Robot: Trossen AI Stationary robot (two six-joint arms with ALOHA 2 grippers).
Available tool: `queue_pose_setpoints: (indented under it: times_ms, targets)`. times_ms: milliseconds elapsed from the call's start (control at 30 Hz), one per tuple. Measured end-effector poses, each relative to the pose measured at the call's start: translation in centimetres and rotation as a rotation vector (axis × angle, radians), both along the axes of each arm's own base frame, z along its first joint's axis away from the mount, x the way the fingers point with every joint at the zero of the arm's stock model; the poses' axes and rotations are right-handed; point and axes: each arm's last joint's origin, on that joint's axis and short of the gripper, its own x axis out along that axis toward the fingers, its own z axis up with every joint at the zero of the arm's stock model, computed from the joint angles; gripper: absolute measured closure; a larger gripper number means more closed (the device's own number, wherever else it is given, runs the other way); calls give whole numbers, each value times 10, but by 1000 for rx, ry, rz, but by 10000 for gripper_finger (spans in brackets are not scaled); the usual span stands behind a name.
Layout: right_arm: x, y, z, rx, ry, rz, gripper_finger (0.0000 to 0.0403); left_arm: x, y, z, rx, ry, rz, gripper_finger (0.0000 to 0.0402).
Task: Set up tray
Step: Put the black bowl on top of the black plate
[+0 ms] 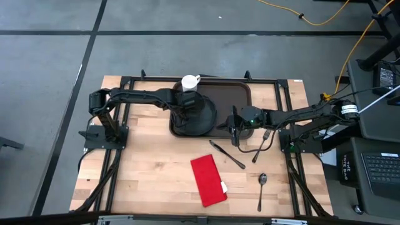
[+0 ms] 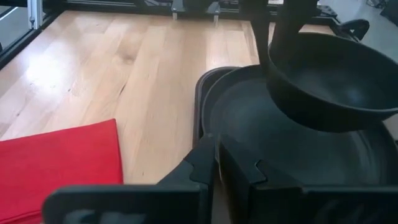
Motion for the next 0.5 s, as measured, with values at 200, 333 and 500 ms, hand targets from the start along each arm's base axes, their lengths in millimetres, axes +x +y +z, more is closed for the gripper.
queue_pose_setpoints:
  times_ms: [200,333,500]
  targets:
    - [0,0,0,0,2,0,375,4,-3,0,-26,-46,12,398]
    - [0,0,0,-7,2,4,375,9,-5,-5,-39,-62,1,398]
    - [0,0,0,-14,-3,7,375,11,-5,-13,-51,-28,16,398]
